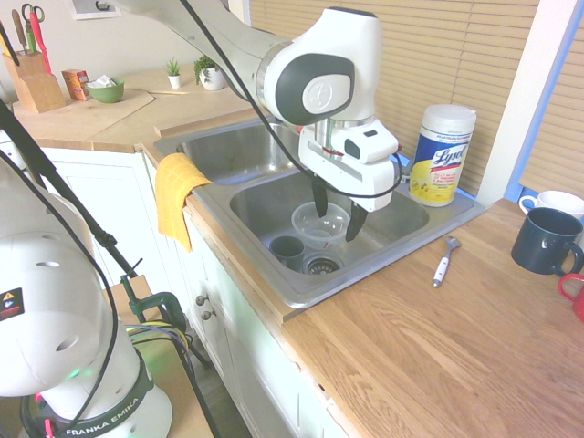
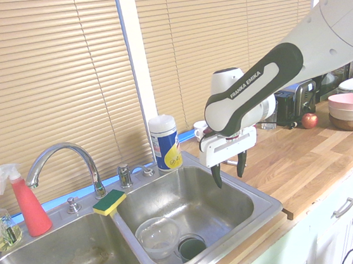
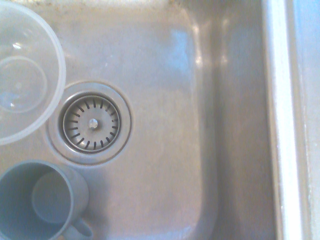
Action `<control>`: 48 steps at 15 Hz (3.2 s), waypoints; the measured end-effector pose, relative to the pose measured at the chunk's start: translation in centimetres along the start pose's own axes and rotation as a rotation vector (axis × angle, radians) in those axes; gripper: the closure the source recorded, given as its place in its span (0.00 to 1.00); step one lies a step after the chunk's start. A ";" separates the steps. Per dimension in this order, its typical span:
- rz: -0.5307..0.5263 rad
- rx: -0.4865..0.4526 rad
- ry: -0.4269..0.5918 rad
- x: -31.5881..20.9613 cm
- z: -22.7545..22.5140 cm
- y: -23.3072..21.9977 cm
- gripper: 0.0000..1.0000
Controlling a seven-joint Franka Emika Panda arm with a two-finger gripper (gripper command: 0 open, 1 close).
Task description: Put the spoon into the sink
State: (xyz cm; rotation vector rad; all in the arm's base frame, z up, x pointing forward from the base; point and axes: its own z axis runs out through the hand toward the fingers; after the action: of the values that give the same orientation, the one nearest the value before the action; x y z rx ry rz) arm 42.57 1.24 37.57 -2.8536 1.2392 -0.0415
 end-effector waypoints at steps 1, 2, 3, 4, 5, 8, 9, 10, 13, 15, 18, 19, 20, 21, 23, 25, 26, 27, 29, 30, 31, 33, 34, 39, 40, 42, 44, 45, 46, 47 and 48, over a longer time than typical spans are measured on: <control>0.001 0.000 0.000 0.0 0.0 0.0 0.00; 0.002 0.002 0.005 0.0 0.0 -0.1 0.00; 0.002 0.009 0.011 0.2 -0.3 -0.2 0.00; 0.003 0.017 0.017 0.4 -0.7 -0.4 0.00; 0.004 0.026 0.023 0.6 -1.3 -0.6 0.00; -0.003 0.038 0.023 1.6 -3.4 -0.7 0.00; -0.006 0.039 0.022 2.1 -3.9 -0.7 0.00; -0.011 0.039 0.022 2.6 -4.4 -0.5 0.00; -0.039 0.029 0.016 5.0 -5.3 0.2 0.00; -0.065 0.017 0.005 7.1 -5.6 0.5 0.00; -0.115 -0.018 -0.055 10.6 -5.4 0.9 0.00; -0.125 -0.026 -0.068 11.7 -5.3 0.8 0.00; -0.134 -0.030 -0.077 12.7 -5.2 0.8 0.00; -0.142 -0.033 -0.081 13.6 -5.1 0.8 0.00; -0.161 -0.039 -0.089 15.2 -4.5 1.2 0.00; -0.183 -0.051 -0.091 16.4 -3.8 1.6 0.00; -0.194 -0.059 -0.092 16.9 -3.5 1.7 0.00; -0.201 -0.065 -0.092 17.2 -3.2 1.7 0.00; -0.208 -0.069 -0.088 17.8 -2.4 1.5 0.00; -0.213 -0.068 -0.080 18.1 -1.8 1.4 0.00; -0.218 -0.068 -0.076 18.5 -1.1 1.3 0.00; -0.225 -0.065 -0.066 19.3 0.5 1.4 0.00; -0.241 -0.057 -0.063 19.6 1.1 1.4 0.00; -0.304 -0.025 -0.082 20.2 3.2 1.4 0.00; -0.313 -0.026 -0.082 20.2 3.4 1.5 1.00; -0.322 -0.024 -0.077 20.3 3.4 1.4 1.00; -0.344 -0.023 -0.076 20.3 3.5 1.4 1.00; -0.352 -0.022 -0.075 20.3 3.5 1.4 1.00; -0.356 -0.022 -0.073 20.4 3.6 1.3 1.00; -0.358 -0.022 -0.073 20.4 3.8 1.3 1.00; -0.360 -0.023 -0.074 20.4 4.0 1.2 1.00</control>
State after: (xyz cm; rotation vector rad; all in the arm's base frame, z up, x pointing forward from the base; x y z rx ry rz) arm 55.72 -14.45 33.73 -3.0267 0.7052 0.0696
